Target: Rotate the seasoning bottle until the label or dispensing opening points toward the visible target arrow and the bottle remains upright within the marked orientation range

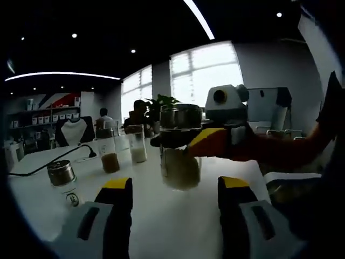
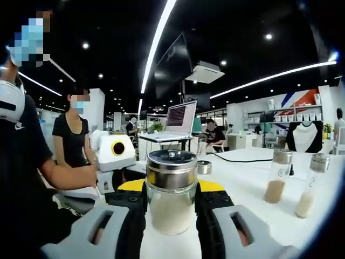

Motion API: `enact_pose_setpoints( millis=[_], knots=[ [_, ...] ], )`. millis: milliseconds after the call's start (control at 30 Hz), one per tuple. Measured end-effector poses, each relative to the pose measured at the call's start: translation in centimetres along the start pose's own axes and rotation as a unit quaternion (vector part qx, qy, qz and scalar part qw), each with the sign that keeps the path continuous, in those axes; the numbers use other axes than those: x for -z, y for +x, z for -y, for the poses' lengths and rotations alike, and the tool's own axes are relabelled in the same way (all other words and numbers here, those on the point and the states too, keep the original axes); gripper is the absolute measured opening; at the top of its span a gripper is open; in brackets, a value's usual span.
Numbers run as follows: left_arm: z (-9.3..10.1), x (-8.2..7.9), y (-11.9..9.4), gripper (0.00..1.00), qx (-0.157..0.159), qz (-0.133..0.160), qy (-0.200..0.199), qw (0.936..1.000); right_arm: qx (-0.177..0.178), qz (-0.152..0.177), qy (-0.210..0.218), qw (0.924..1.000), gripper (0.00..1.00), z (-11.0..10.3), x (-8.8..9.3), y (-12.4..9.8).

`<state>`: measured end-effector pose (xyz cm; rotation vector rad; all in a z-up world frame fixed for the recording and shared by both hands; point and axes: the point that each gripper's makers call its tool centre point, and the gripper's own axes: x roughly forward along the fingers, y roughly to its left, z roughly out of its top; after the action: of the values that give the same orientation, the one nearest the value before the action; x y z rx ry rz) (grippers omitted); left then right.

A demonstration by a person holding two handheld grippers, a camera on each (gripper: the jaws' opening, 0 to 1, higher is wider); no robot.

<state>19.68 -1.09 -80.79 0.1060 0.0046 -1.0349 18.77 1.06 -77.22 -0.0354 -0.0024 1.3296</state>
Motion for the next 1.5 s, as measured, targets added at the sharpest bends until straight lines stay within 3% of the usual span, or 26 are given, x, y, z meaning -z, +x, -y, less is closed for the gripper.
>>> enact_pose_setpoints(
  millis=[167,267,367,400,467,633,733,767,867,933,1100,1200,1267,1400,1500],
  knots=[
    [1.4,-0.1,0.1,0.65,0.038,0.008,-0.003,0.9993,-0.033,0.005,0.029,0.999,0.33,-1.4,0.7,-0.1],
    [1.8,-1.0,-0.2,0.62,0.054,0.038,-0.015,0.9977,-0.044,0.011,0.032,0.9984,0.33,-2.3,0.8,-0.3],
    [1.8,-0.3,-0.1,0.56,0.06,0.015,-0.045,0.9971,-0.073,0.037,0.063,0.9946,0.33,-3.5,0.1,-0.4],
    [2.2,-1.2,0.1,0.56,0.075,0.037,-0.043,0.9955,-0.068,0.036,0.056,0.9954,0.33,-3.3,0.2,-0.4],
    [2.4,-1.0,-0.2,0.55,0.068,0.03,-0.046,0.9961,-0.067,0.041,0.067,0.9947,0.33,-3.4,0.0,-0.4],
    [4.0,-0.9,-0.5,0.51,0.096,0.025,-0.045,0.9941,-0.082,0.041,0.076,0.9929,0.33,-4.1,0.2,-0.3],
    [5.5,-0.5,-0.8,0.39,0.12,0.012,0.004,0.9927,-0.081,0.03,0.063,0.9943,0.33,-4.3,0.8,-0.2],
    [4.7,-0.1,-0.5,0.4,0.083,0.004,0.031,0.996,-0.078,0.027,0.047,0.9955,0.33,-4.3,1.0,-0.1],
    [4.2,0.5,-0.2,0.39,0.044,-0.023,0.024,0.9984,-0.047,0.016,0.002,0.9988,0.33,-3.8,1.4,0.1],
    [3.5,0.2,0.0,0.39,0.009,-0.017,0.032,0.9993,-0.018,0.028,-0.026,0.9991,0.34,-3.7,0.9,0.4],
    [1.9,-0.8,0.1,0.38,-0.059,-0.009,-0.002,0.9982,0.054,0.056,0.002,0.9969,0.34,-2.2,-0.2,0.3],
    [1.2,-0.7,0.1,0.38,-0.095,-0.025,0.016,0.9951,0.084,0.064,0.005,0.9944,0.34,-1.9,-0.1,0.3],
    [1.3,-0.6,0.1,0.38,-0.101,-0.027,0.014,0.9945,0.102,0.064,0.01,0.9927,0.34,-1.8,0.1,0.3],
    [2.0,0.0,0.1,0.38,-0.077,-0.017,-0.011,0.9968,0.119,0.06,0.001,0.9911,0.33,-2.4,0.5,0.2],
    [2.9,-0.4,-0.1,0.37,-0.04,0.01,0.015,0.9991,0.105,0.061,-0.009,0.9926,0.32,-2.6,0.6,-0.4]
  ],
)
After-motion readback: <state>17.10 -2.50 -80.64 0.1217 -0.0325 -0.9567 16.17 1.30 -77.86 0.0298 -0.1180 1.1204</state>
